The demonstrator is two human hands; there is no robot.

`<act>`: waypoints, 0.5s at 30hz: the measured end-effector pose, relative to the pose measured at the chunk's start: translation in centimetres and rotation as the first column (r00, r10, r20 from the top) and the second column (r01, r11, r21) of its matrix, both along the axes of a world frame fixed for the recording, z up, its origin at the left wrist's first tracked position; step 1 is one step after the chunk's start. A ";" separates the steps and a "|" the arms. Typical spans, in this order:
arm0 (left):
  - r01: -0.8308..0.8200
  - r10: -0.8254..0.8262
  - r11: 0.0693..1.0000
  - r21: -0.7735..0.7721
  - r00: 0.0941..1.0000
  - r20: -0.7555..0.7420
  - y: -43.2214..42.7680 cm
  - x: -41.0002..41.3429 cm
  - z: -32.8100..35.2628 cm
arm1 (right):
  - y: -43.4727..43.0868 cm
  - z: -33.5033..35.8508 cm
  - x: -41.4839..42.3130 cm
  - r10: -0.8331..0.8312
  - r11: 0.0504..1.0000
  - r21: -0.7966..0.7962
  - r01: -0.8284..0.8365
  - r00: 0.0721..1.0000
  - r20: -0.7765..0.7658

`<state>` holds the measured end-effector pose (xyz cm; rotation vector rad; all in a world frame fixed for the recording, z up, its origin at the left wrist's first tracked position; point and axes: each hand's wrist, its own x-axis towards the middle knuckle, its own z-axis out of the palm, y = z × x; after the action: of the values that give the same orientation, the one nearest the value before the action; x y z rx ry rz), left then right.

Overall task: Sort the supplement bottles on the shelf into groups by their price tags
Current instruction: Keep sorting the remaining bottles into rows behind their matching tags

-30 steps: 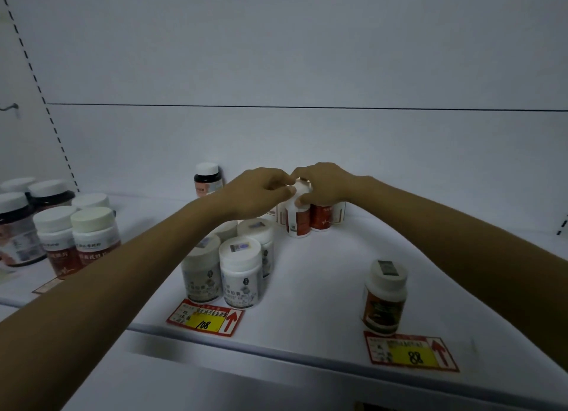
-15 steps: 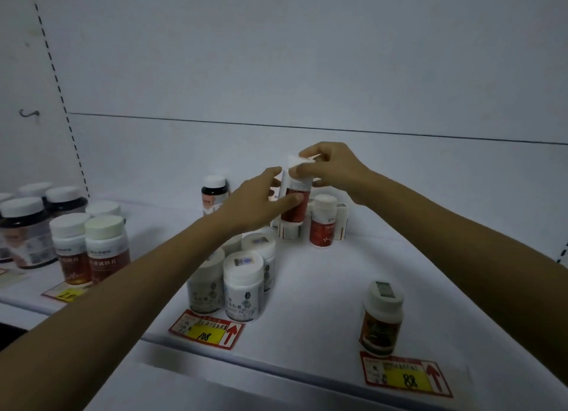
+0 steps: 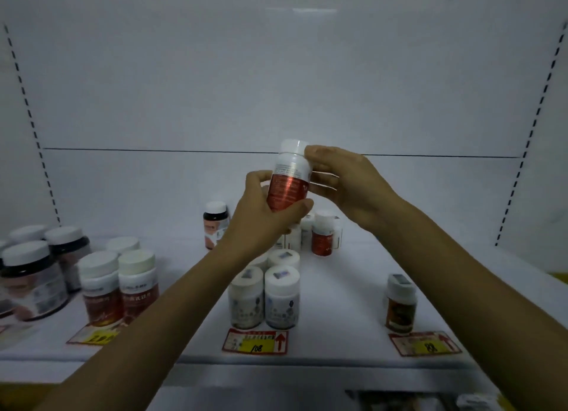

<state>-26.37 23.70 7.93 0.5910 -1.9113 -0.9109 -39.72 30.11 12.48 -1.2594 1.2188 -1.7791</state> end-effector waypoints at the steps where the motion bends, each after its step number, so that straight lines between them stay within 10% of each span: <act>1: 0.019 -0.017 0.999 0.044 0.999 -0.041 0.8 1.5 0.0 | 0.7 -0.5 1.6 0.006 1.000 -0.030 -0.005 0.999 0.039; 15: 0.299 -0.116 0.852 0.430 0.908 -0.402 6.6 19.7 -6.7 | 8.2 -11.4 21.0 -0.119 0.993 -0.005 0.120 0.991 0.055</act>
<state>-6.68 30.33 1.28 0.4559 -1.4265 -1.5561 -18.68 38.29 1.10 -1.1554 1.2805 -1.8933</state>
